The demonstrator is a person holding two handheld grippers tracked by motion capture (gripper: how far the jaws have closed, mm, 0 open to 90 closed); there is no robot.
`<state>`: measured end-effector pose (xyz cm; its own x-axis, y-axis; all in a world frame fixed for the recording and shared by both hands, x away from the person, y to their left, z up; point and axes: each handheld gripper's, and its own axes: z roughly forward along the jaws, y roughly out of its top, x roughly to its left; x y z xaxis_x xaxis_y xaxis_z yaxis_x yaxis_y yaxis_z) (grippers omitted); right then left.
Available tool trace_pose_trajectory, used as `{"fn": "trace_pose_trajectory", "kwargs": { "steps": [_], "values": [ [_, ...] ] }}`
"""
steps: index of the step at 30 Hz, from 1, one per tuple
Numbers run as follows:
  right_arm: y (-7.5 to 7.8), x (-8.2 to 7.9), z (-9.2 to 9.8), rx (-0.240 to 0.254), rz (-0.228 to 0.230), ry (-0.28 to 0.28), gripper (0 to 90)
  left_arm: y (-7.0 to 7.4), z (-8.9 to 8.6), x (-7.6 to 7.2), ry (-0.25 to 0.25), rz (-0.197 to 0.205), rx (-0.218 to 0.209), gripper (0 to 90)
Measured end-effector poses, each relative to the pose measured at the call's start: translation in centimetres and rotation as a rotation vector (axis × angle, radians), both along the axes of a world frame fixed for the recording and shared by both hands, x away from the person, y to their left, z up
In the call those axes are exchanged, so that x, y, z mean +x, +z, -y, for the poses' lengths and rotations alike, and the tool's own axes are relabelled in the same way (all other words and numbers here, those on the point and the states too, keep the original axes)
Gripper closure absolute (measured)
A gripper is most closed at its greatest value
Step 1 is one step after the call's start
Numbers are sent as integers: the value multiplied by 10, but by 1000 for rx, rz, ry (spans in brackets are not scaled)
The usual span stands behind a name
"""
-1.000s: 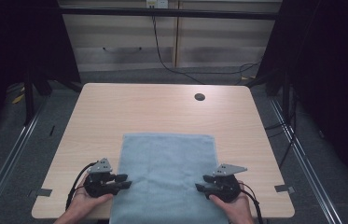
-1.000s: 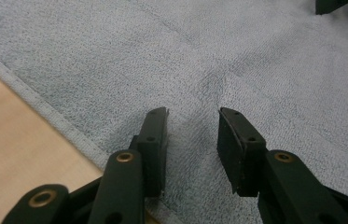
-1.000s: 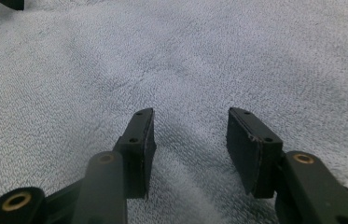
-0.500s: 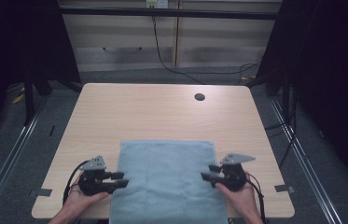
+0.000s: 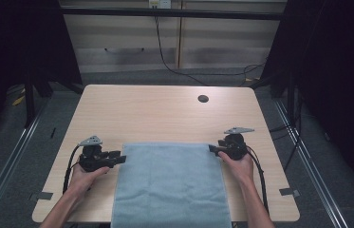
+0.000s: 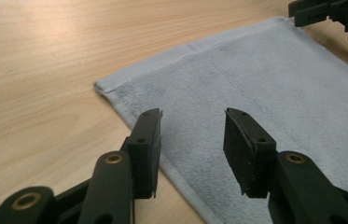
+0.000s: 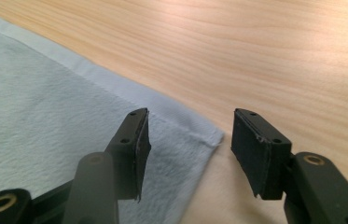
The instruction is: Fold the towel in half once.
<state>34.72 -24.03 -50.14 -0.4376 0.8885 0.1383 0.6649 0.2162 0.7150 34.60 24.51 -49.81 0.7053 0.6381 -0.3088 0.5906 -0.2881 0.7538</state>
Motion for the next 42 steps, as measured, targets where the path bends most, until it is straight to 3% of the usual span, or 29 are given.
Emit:
{"fn": "trace_pose_trajectory", "kwargs": {
  "steps": [2, 3, 4, 6, 7, 8, 10, 12, 13, 15, 17, 19, 20, 22, 24, 26, 30, 32, 34, 38, 42],
  "values": [
    [-1, 3, -2, -3, -4, -3, 460, 2, 0, 5, -19, 6, 7, 500],
    [-2, 4, -4, -14, -3, 3, 462, 4, 0, 7, 2, 32, 15, 489],
    [-3, 5, -6, -31, -7, 4, 468, 4, -1, 12, 0, 13, 5, 488],
    [-4, 5, -9, -29, 5, 4, 506, 3, 0, 19, 23, 20, 17, 469],
    [-5, 5, -10, -28, 5, 10, 540, 3, -1, 23, 31, 22, 2, 463],
    [-4, 5, -11, -28, 8, 18, 589, 2, 1, 28, 38, 0, 6, 462],
    [-5, 4, -13, -6, 3, 34, 689, 0, 4, 34, 43, 21, 24, 450],
    [-5, 3, -14, -2, 0, 43, 756, -5, 8, 41, 44, -15, 63, 459],
    [-5, 3, -14, 4, -2, 51, 782, -7, 10, 43, 43, -15, 67, 456],
    [-5, 2, -14, 10, -6, 54, 807, -9, 15, 45, 39, 4, 94, 465],
    [-6, 2, -14, 20, -4, 57, 815, -10, 19, 46, 45, 7, 73, 465],
    [-6, 2, -14, 28, -5, 59, 819, -11, 23, 43, 26, 44, 111, 467],
    [-6, 2, -14, 31, -4, 59, 819, -9, 26, 41, 11, 65, 147, 496],
    [-5, 1, -13, 43, 2, 58, 819, -8, 28, 38, -29, 77, 171, 586],
    [-3, -1, -14, 52, 10, 58, 819, -7, 29, 35, -57, 85, 197, 756],
    [-1, -4, -13, 70, 26, 62, 823, -6, 29, 34, -62, 64, 190, 830],
    [7, -12, -11, 95, 49, 67, 829, -4, 23, 30, -27, 40, 74, 861],
    [14, -15, -9, 101, 61, 75, 832, 2, 20, 28, -22, 54, 45, 861],
    [26, -18, -7, 113, 85, 81, 833, 15, 17, 26, -26, 72, 4, 862],
    [52, -21, -4, 128, 141, 90, 836, 43, 17, 26, -17, 122, -27, 863],
    [89, -20, 0, 145, 218, 92, 837, 77, 15, 33, -6, 176, -70, 863]
  ]
}}
